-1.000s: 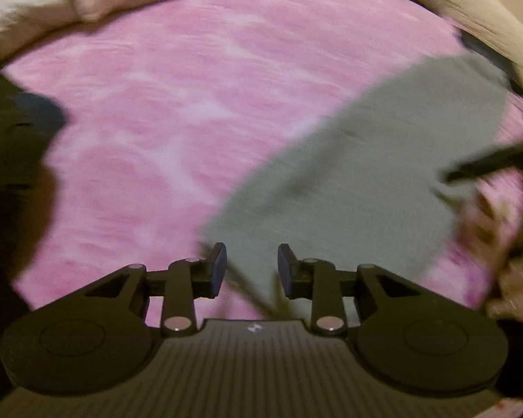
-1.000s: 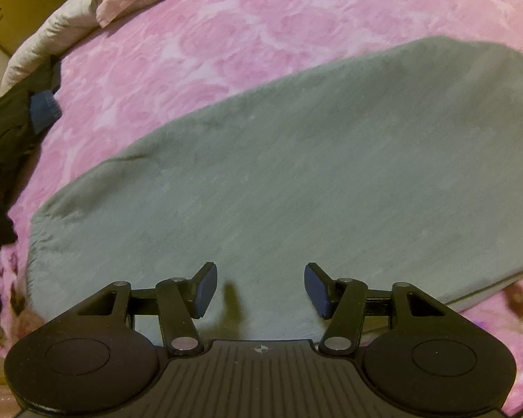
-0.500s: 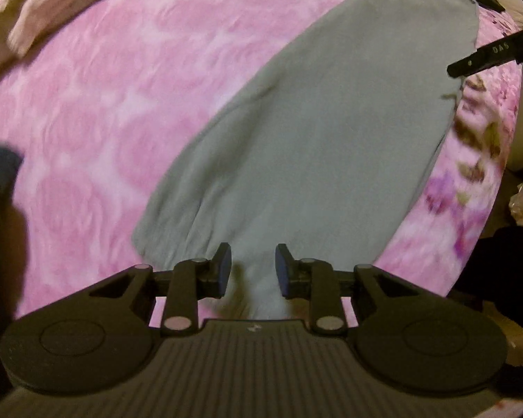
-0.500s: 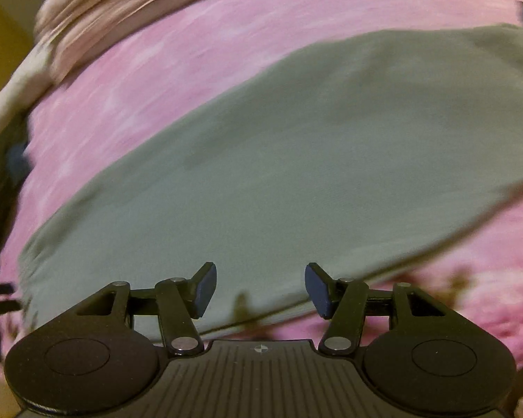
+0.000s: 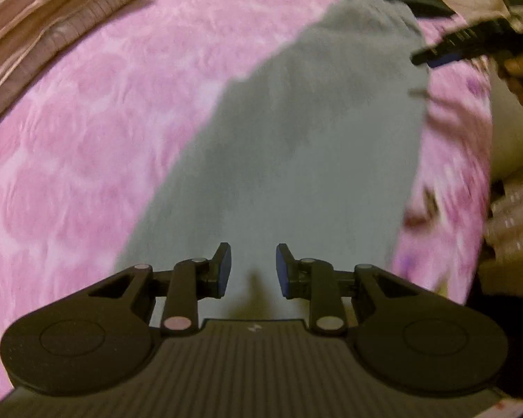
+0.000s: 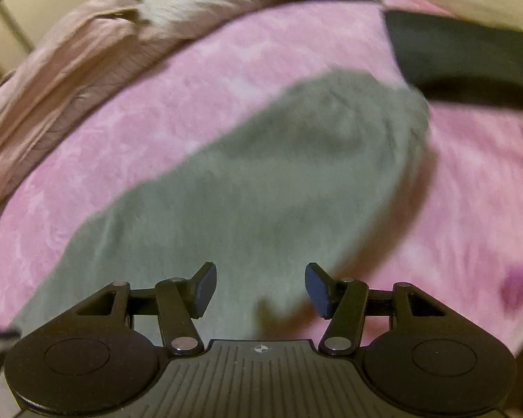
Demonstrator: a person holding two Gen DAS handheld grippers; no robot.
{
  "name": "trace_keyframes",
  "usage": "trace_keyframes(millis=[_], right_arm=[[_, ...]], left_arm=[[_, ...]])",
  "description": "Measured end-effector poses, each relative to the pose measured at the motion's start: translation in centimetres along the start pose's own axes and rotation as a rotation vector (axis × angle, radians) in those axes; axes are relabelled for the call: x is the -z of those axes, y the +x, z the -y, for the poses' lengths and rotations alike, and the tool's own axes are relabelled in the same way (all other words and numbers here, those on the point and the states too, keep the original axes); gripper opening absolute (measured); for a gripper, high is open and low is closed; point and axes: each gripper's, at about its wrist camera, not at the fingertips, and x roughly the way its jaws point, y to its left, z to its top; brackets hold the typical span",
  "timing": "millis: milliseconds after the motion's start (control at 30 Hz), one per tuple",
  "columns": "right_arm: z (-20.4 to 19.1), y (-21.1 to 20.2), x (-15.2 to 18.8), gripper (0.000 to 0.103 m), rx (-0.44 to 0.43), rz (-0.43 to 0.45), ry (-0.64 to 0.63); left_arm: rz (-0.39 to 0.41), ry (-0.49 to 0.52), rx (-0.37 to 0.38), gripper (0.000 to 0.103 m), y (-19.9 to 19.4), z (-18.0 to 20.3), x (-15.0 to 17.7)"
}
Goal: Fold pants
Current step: 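Grasp the sweatpants leg cuffs with the left gripper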
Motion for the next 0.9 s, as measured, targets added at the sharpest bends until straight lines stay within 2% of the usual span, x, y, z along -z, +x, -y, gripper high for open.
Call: trace_keyframes(millis=[100,167,267,367,433,500,700,767,900], right_arm=[[-1.1,1.7,-2.4,0.053,-0.059,-0.030,-0.111],[-2.5,3.4,-3.7,0.053,-0.080,-0.049,-0.189],[-3.0,6.1,-3.9,0.053,-0.080,-0.101,-0.219],[-1.0,8.7,-2.0,0.052,0.022,-0.221,-0.206],[-0.7,8.1,-0.6,0.052,0.032,-0.209,-0.246],[-1.4,7.7,-0.2,0.052,0.068,-0.241,-0.298],[-0.7,7.7,-1.4,0.052,0.122,-0.314,-0.267],[-0.8,6.9,-2.6,0.052,0.149,-0.295,-0.251],[-1.7,5.2,-5.9,0.052,0.121,-0.128,-0.356]], left_arm=[[0.030,-0.067,-0.002,0.025,0.9,-2.7,-3.6],[0.049,-0.116,0.008,0.030,1.8,-5.0,-6.0],[0.061,-0.172,0.048,0.033,3.9,-7.4,-9.4],[0.074,-0.226,0.143,0.035,6.9,-9.4,-11.7],[0.051,-0.236,0.206,0.035,8.8,-9.8,-12.6],[0.023,-0.252,0.257,0.035,10.2,-10.0,-13.2],[-0.080,-0.373,0.452,0.036,14.6,-10.4,-14.1],[-0.116,-0.365,0.507,0.035,14.8,-9.4,-14.0],[-0.176,-0.313,0.538,0.035,14.3,-6.7,-13.4]])
